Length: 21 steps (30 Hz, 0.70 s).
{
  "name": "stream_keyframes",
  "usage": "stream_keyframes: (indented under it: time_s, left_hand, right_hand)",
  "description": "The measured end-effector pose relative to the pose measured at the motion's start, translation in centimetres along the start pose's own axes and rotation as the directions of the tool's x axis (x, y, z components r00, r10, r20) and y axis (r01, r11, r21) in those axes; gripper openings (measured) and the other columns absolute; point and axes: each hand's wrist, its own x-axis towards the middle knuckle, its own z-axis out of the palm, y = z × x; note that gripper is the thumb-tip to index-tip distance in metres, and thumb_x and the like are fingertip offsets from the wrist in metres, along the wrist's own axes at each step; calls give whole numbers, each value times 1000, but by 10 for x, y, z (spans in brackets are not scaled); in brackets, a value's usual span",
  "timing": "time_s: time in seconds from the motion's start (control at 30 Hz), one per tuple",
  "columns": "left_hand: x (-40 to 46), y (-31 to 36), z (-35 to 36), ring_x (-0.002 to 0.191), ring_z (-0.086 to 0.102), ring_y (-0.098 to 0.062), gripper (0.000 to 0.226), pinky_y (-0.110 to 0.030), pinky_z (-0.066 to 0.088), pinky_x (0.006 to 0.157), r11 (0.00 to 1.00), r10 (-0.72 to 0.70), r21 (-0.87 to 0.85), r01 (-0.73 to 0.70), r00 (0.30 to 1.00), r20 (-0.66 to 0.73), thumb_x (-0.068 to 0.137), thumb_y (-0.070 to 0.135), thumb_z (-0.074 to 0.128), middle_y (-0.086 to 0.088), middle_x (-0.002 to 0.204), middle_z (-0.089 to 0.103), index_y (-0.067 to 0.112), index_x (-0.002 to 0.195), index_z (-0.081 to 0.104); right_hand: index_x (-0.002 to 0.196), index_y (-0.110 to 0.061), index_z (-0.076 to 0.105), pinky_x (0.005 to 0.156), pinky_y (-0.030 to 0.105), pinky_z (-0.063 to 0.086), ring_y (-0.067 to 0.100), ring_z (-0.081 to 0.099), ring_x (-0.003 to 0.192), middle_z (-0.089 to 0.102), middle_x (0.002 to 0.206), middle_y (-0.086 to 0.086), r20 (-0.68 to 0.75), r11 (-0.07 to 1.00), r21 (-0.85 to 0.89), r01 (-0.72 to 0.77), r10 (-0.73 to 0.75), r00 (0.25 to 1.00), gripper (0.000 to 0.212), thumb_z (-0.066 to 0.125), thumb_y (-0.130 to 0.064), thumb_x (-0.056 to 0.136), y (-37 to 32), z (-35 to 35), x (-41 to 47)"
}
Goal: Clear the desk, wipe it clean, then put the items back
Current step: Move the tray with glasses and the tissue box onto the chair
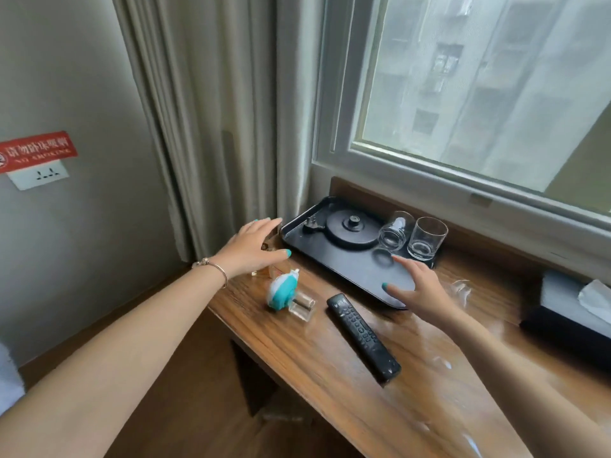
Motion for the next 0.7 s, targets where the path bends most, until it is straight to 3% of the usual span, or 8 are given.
stream_keyframes:
  time_s: [0.13, 0.27, 0.4, 0.53, 0.63, 0.7]
  left_hand:
    - [43, -17, -14, 148, 3, -7, 71, -39, 12, 120, 993, 115, 19, -116, 993, 36, 89, 58, 54, 14, 160, 14, 45, 149, 19]
    - [88, -32, -17, 147, 12, -11, 65, -40, 17, 118, 991, 102, -98, -90, 987, 125, 92, 54, 52, 13, 159, 19, 44, 149, 23]
    - [135, -36, -1, 146, 19, -12, 68, -32, 19, 115, 959, 81, -284, 6, 952, 295, 92, 50, 56, 9, 159, 20, 37, 151, 24]
    - [179, -26, 22, 138, 30, -7, 80, -21, 24, 109, 931, 146, -364, 2, 913, 380, 87, 43, 66, 9, 156, 27, 30, 152, 21]
    - [206, -21, 37, 118, 45, 4, 86, -1, 30, 92, 894, 222, -448, -22, 890, 398, 82, 28, 75, 24, 135, 43, 23, 151, 24]
    - [222, -25, 45, 127, 40, 1, 99, -6, 28, 99, 884, 254, -464, -51, 886, 387, 72, 37, 82, 22, 143, 39, 27, 151, 23]
  right_hand:
    - [143, -26, 45, 115, 35, 19, 25, 26, 142, 35, 153, 9, -84, 1000, 1, -19, 19, 996, 69, 75, -37, 83, 0, 14, 29]
    - [143, -31, 44, 116, 42, 21, 29, 26, 143, 31, 154, 14, -147, 988, 41, -150, 155, 977, 72, 76, -40, 79, 7, 14, 37]
    - [147, -44, 30, 112, 43, 26, 32, 24, 143, 27, 152, 21, -208, 928, -61, -368, 349, 914, 81, 72, -53, 79, 9, 11, 30]
    - [149, -50, 12, 109, 50, 32, 33, 32, 136, 43, 143, 17, -260, 874, -64, -481, 451, 854, 93, 65, -67, 74, 21, 21, 33]
    - [150, -50, 6, 113, 60, 15, 25, 21, 145, 40, 148, 2, -315, 812, -89, -576, 526, 790, 103, 57, -81, 66, 20, 26, 39]
    - [149, -50, -2, 116, 57, 2, 23, 9, 150, 29, 157, 4, -326, 791, -47, -610, 565, 758, 113, 57, -85, 59, 14, 26, 49]
